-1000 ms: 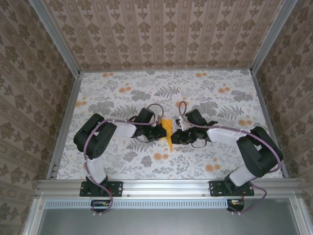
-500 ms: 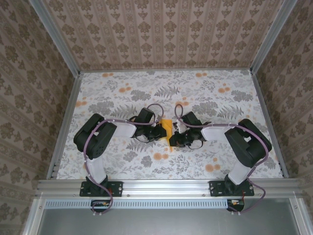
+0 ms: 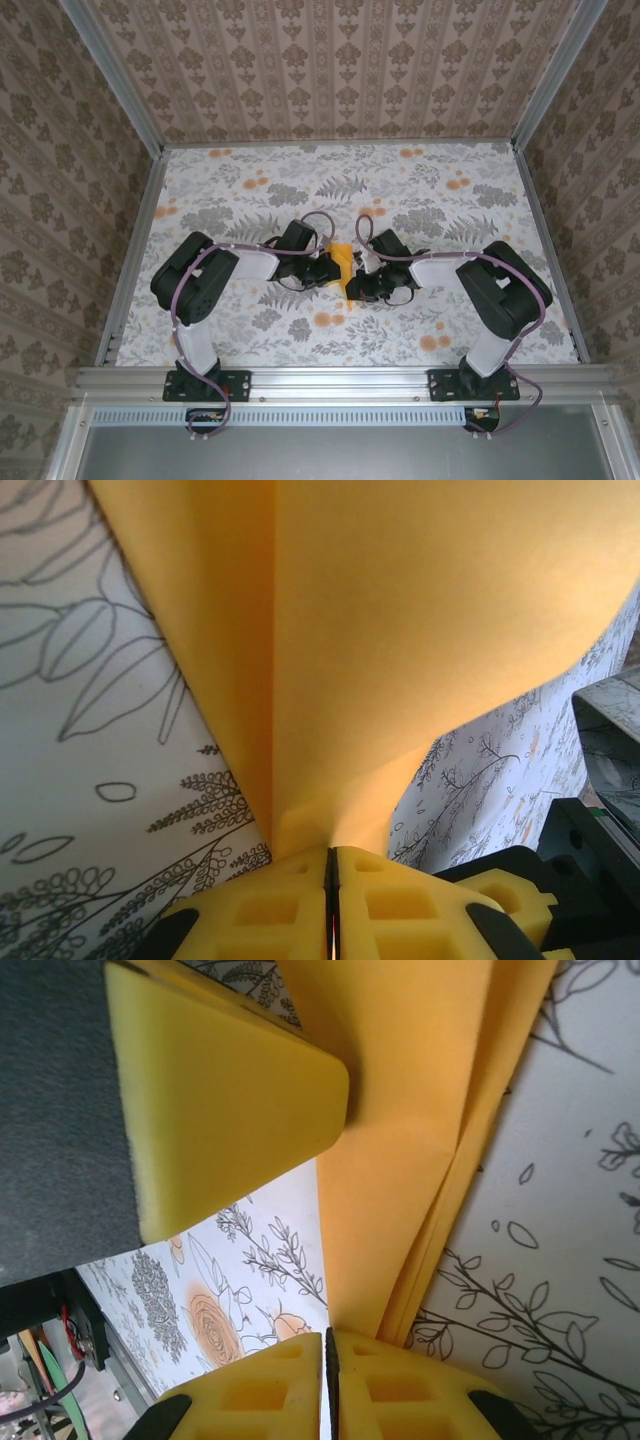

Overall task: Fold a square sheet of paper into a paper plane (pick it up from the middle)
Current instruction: Fold the wing for the fifth time at the center of the table.

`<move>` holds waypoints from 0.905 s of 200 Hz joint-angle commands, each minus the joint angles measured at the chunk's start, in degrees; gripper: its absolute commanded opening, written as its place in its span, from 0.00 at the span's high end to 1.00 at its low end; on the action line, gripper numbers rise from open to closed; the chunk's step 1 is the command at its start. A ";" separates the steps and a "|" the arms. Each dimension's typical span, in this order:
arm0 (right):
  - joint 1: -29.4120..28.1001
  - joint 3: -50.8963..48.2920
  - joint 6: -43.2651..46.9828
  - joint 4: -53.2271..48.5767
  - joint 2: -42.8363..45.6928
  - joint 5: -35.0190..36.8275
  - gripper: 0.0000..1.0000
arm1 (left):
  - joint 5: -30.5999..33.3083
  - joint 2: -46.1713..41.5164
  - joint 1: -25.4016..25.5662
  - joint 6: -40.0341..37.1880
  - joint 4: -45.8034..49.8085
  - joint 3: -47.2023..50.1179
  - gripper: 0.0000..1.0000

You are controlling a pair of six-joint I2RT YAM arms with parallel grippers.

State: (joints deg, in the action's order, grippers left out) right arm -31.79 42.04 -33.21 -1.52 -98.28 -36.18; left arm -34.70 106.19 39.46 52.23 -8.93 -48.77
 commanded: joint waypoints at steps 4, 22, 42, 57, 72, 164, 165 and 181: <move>-0.61 0.22 0.85 -4.21 -1.91 2.07 0.89 | 3.24 2.53 0.08 -0.01 4.31 -0.01 0.88; -0.64 0.29 1.09 -5.26 -1.53 3.25 0.89 | 3.23 2.61 0.04 0.07 4.60 -0.21 0.88; -0.75 0.71 1.22 -6.08 0.66 3.40 0.89 | 3.24 2.97 0.09 0.07 5.16 -0.68 0.87; -1.32 1.39 1.39 -6.75 2.45 2.98 0.89 | 3.43 3.19 0.07 0.07 5.75 -0.90 0.87; -2.40 2.07 1.63 -7.36 3.63 2.59 0.89 | 3.66 3.36 0.06 -0.10 6.33 -1.06 0.88; -4.32 2.19 2.08 -10.19 1.75 7.15 0.89 | 4.39 4.01 0.08 -0.72 8.96 -1.88 0.87; -4.28 2.18 2.05 -10.22 1.81 7.21 0.89 | 4.38 3.97 0.08 -0.72 8.94 -1.91 0.87; -4.31 2.08 2.03 -10.32 1.61 7.40 0.89 | 4.56 4.02 0.05 -0.68 9.27 -1.94 0.88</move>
State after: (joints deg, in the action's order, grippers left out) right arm -35.86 43.83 -31.73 -9.34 -95.53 -30.96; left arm -34.74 106.94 39.46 52.23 -5.06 -51.05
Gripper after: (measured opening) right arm 0.112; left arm 0.125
